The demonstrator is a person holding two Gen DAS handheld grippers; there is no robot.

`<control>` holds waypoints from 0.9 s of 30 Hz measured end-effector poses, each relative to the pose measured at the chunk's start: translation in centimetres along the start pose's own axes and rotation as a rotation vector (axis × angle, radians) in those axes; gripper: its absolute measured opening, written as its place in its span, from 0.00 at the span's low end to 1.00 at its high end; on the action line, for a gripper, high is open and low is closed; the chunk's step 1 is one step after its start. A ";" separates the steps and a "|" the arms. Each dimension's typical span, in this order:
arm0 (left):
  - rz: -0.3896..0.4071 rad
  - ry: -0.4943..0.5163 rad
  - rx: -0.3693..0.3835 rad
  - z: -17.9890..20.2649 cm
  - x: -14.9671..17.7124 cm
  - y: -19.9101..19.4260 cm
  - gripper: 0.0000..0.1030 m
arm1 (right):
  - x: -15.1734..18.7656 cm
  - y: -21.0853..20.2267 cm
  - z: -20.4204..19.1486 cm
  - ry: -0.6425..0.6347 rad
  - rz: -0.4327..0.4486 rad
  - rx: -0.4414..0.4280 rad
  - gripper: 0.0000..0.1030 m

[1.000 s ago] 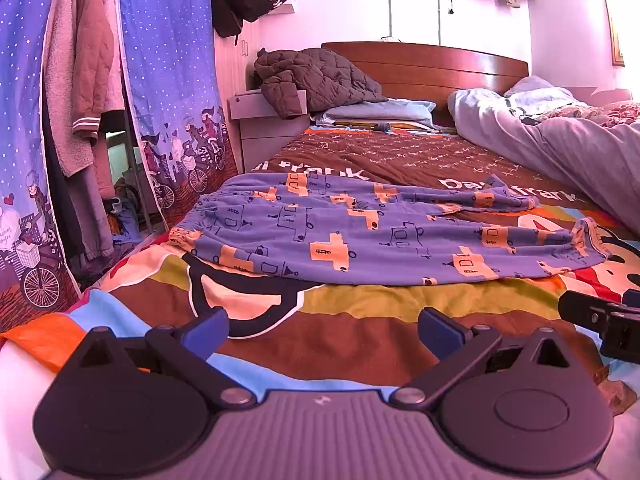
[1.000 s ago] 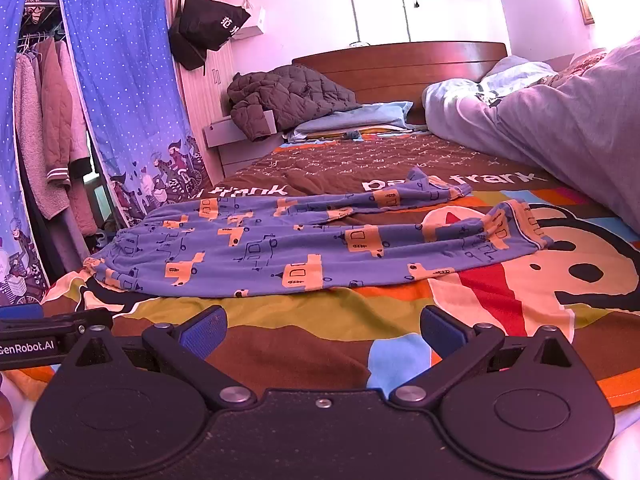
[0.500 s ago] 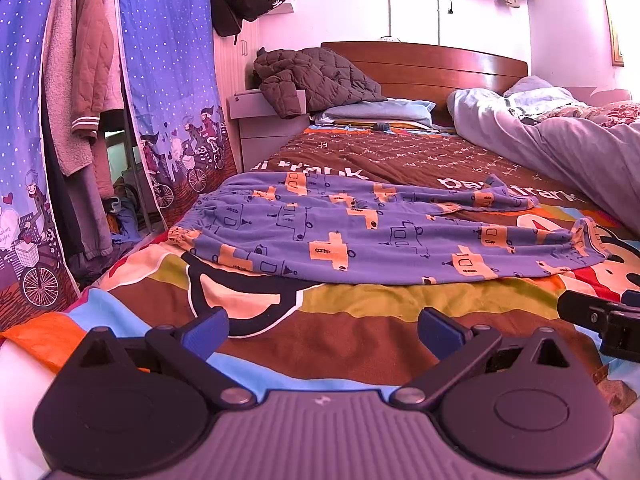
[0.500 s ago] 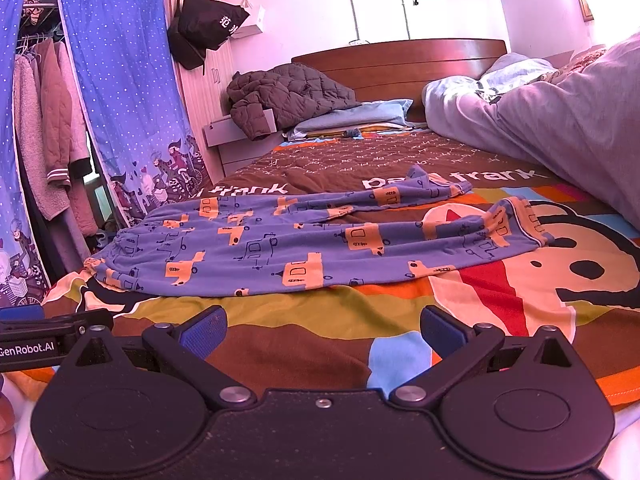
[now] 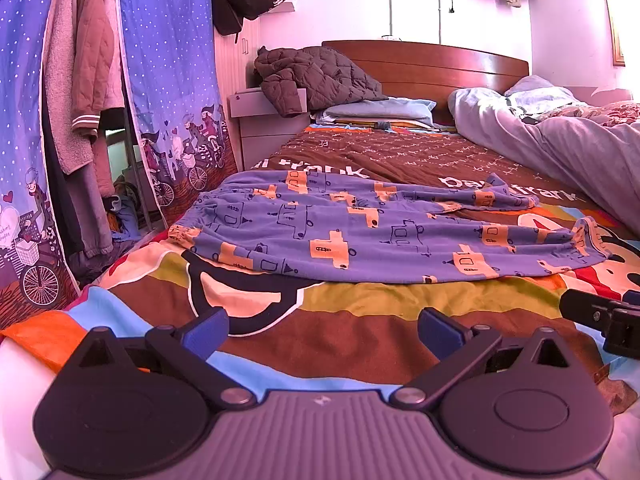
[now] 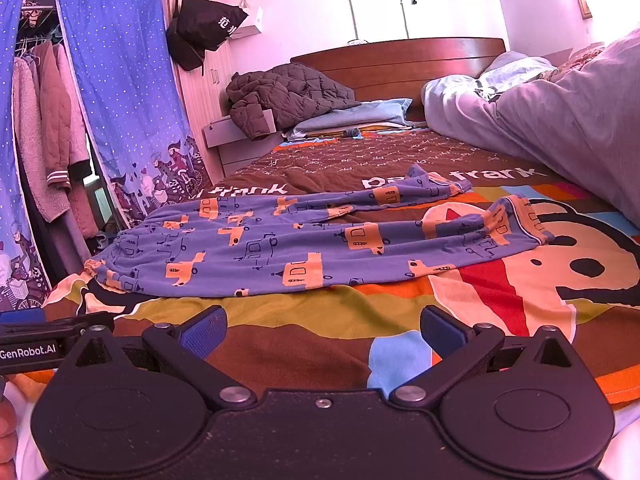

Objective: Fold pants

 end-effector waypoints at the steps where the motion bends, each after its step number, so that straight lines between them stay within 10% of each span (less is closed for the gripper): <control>1: 0.000 0.000 0.000 0.0 0.1 0.1 1.00 | 0.0 0.0 -0.1 0.002 0.000 0.002 0.99; 10: 0.003 0.029 0.027 0.2 -1.8 1.0 1.00 | -0.6 0.2 -0.1 -0.002 -0.067 -0.017 0.99; 17: -0.014 0.165 0.068 0.7 -8.5 5.9 1.00 | -7.3 2.5 3.2 -0.227 -0.023 -0.023 0.99; 27: -0.134 0.276 0.121 1.0 -20.8 23.7 1.00 | -19.3 20.5 11.8 -0.366 -0.195 -0.254 0.99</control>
Point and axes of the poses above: each gripper's, at about its wrist camera, not at the fingertips, and y roughly the way its jaws point, z to its right, x to its underside, the point moved 1 cm from there along y, roughly the way its jaws point, and after that the axes turned 8 degrees about -y, right-handed, at the moved point
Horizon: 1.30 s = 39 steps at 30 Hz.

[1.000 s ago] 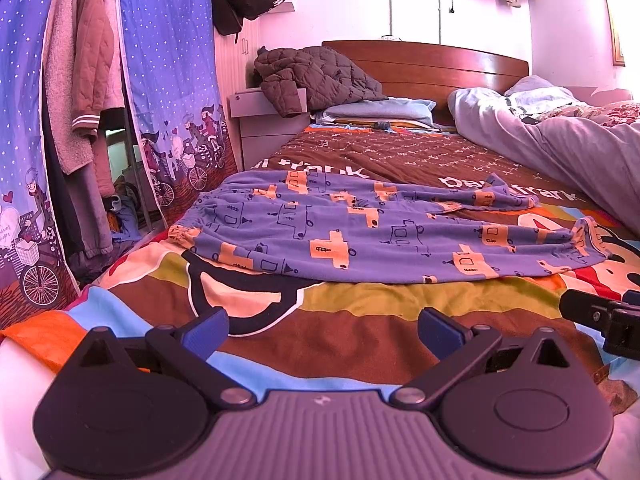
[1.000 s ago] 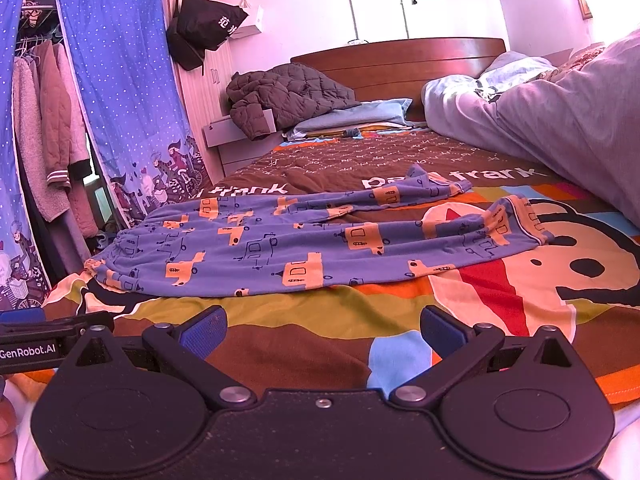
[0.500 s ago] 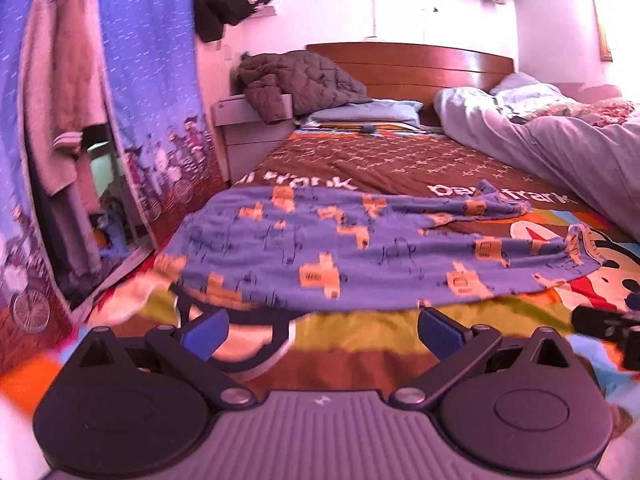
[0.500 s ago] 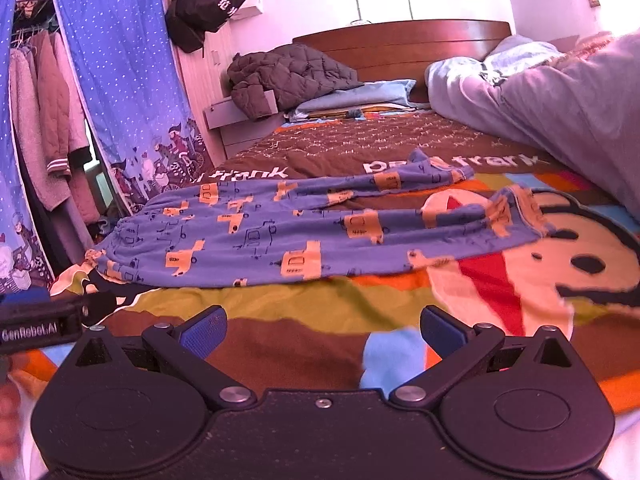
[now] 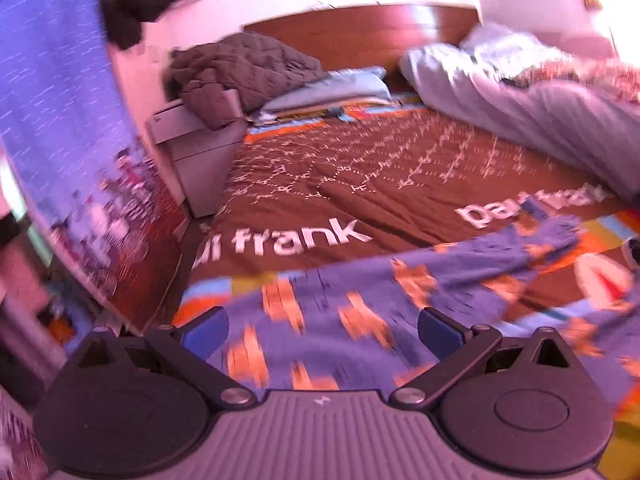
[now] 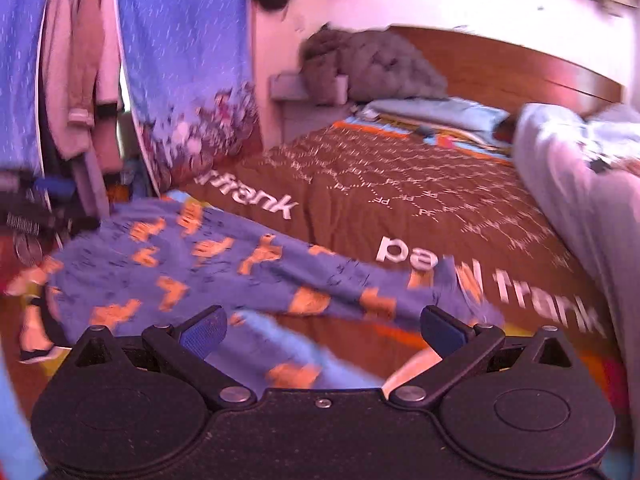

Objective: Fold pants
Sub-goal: 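Move both grippers to the waistband of the blue car-print pants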

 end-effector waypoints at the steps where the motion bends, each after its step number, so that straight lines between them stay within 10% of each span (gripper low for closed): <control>1: -0.015 0.026 0.008 -0.3 -1.0 2.5 1.00 | -0.9 1.7 1.2 -0.009 -0.014 -0.019 0.99; 6: -0.050 0.164 0.042 -1.1 -3.6 12.0 1.00 | -5.1 10.6 5.6 -0.061 -0.073 -0.089 0.99; 11: -0.126 0.262 0.122 -1.8 -3.6 18.3 0.97 | -8.1 18.3 9.2 -0.154 -0.176 -0.116 0.77; 18: -0.222 0.259 0.185 -3.5 -3.3 21.8 0.86 | -7.5 24.1 9.8 -0.324 -0.392 -0.315 0.61; 29: -0.222 0.276 0.367 1.6 -4.5 24.2 0.84 | -5.2 25.9 8.7 -0.315 -0.459 -0.402 0.52; 35: -0.338 0.329 0.409 2.7 -3.6 25.1 0.32 | -4.7 25.7 8.0 -0.328 -0.451 -0.362 0.47; 36: -0.338 0.334 0.393 2.9 -3.6 24.9 0.10 | -4.6 25.5 7.8 -0.330 -0.441 -0.352 0.40; 38: -0.327 0.354 0.337 3.4 -3.8 24.4 0.01 | -4.4 24.8 7.2 -0.372 -0.410 -0.300 0.01; 39: -0.311 0.360 0.323 3.6 -4.0 23.9 0.00 | -4.4 24.4 6.9 -0.399 -0.394 -0.274 0.02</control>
Point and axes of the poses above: each gripper's, at about its wrist camera, not at the fingertips, and y roughly the way its jaws point, z to its right, x to its underside, the point moved 1 cm from there along y, roughly the way its jaws point, and after that the axes turned 8 degrees about -y, right-handed, at the moved point
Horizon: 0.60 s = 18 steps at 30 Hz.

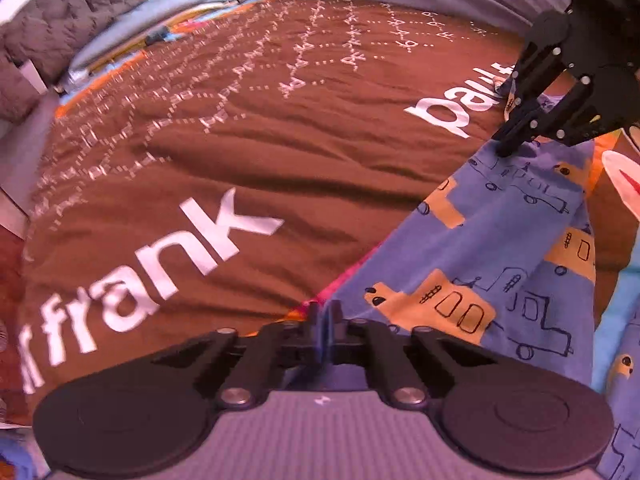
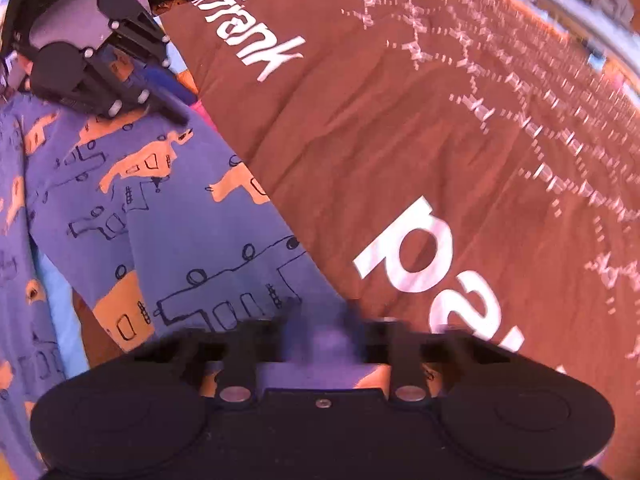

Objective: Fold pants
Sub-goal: 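Move both grippers to the waistband of the blue car-print pants, then close the left gripper on one waistband corner while the right gripper grasps the other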

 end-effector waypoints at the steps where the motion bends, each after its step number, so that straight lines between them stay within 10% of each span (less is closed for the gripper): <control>1: 0.025 0.008 -0.022 0.3 -0.1 -0.6 0.00 | 0.0 -0.4 -0.4 -0.018 0.012 0.027 0.01; 6: 0.145 -0.062 -0.180 0.4 -1.0 -1.9 0.00 | -1.7 -2.9 -0.6 -0.049 0.110 0.258 0.01; 11: 0.098 -0.173 -0.229 -1.0 -1.2 0.8 0.02 | -4.3 -0.4 0.9 -0.013 0.070 0.303 0.01; 14: 0.096 -0.185 -0.241 -1.1 -0.4 1.3 0.25 | -4.4 3.1 0.8 -0.031 -0.041 0.323 0.08; 16: 0.124 -0.175 -0.277 -1.8 -0.1 -0.2 0.74 | -4.1 3.2 1.2 -0.025 -0.048 0.373 0.20; 18: 0.188 -0.184 -0.296 -3.0 0.5 -2.8 0.77 | -4.2 2.0 2.4 0.036 -0.027 0.435 0.40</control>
Point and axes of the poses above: each gripper's, at about its wrist camera, not at the fingertips, and y roughly the way its jaws point, z to its right, x to its underside, the point moved 1 cm from there along y, roughly the way its jaws point, and after that the axes turned 8 degrees about -y, right-handed, at the moved point
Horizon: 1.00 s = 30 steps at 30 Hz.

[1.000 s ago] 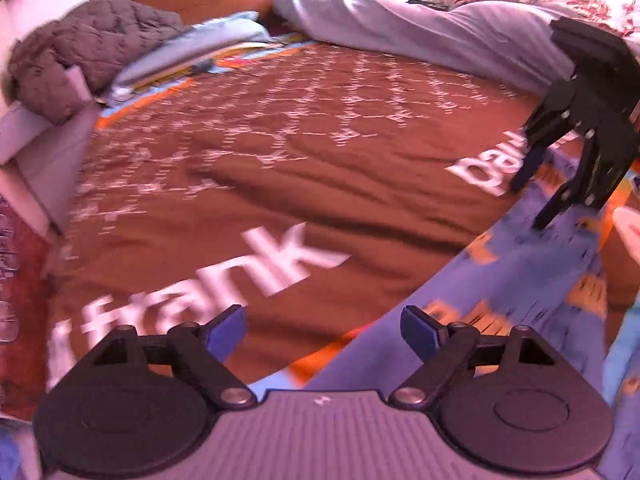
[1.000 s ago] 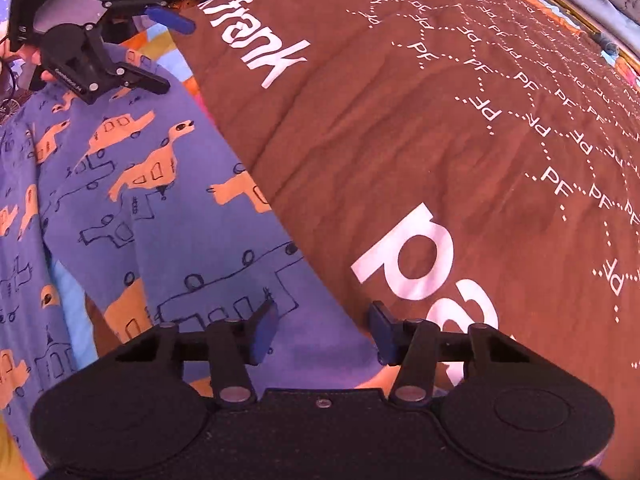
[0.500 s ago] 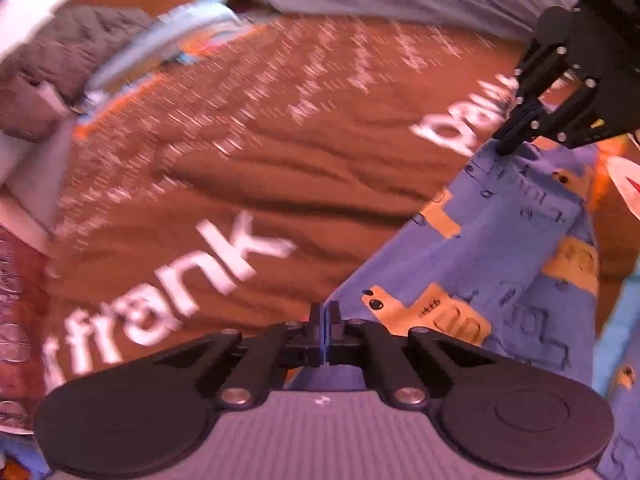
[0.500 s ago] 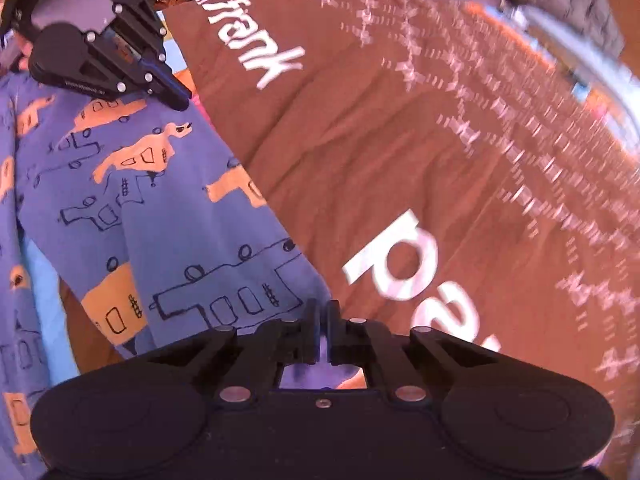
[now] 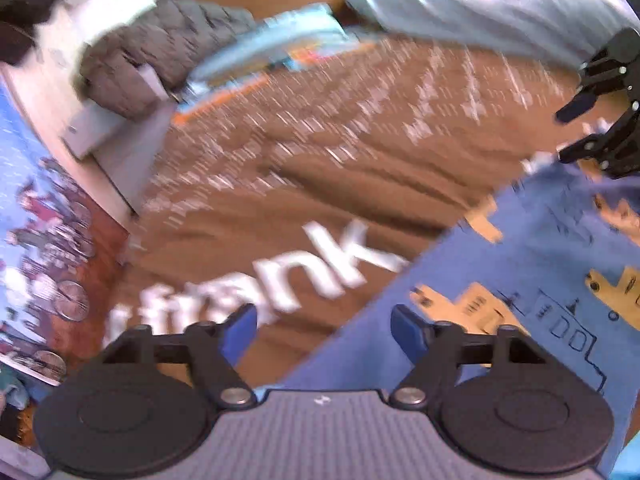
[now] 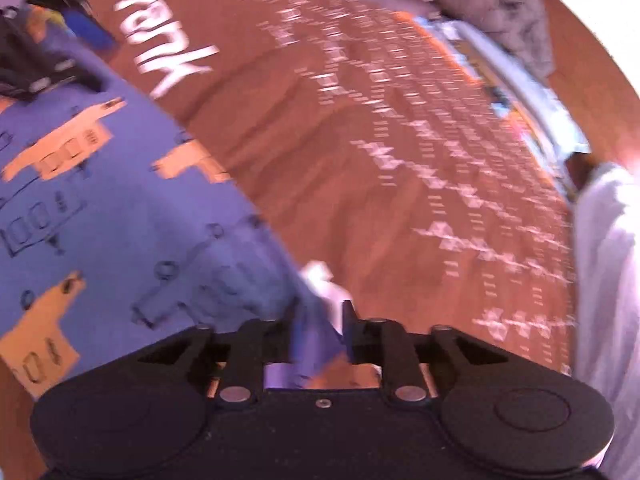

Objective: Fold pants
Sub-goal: 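Close the left gripper on one waistband corner while the right gripper grasps the other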

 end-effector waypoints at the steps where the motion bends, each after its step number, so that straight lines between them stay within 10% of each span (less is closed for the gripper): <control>1: 0.013 -0.014 0.005 -1.1 -0.2 -1.0 0.78 | 0.1 -1.1 1.4 0.042 0.025 0.028 0.51; 8: 0.050 -0.161 0.037 -11.3 1.0 -6.9 0.94 | -2.1 -5.9 4.5 0.186 0.210 -0.095 0.77; 17: -0.065 -0.097 0.121 -14.9 5.6 -6.4 0.93 | -10.2 -3.2 -7.2 -0.111 0.261 -0.359 0.77; 26: -0.102 -0.091 0.236 -15.3 8.2 -5.4 0.69 | -14.2 -0.8 -10.3 -0.147 0.281 -0.406 0.54; 30: -0.153 -0.131 0.298 -15.9 8.5 -5.1 0.42 | -15.2 0.7 -11.3 -0.179 0.237 -0.441 0.54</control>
Point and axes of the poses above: each gripper's, at about its wrist camera, not at the fingertips, and y roughly the way its jaws point, z to its right, x to its underside, the point moved 1 cm from there along y, roughly the way its jaws point, and after that the axes turned 8 degrees about -y, right-handed, at the moved point
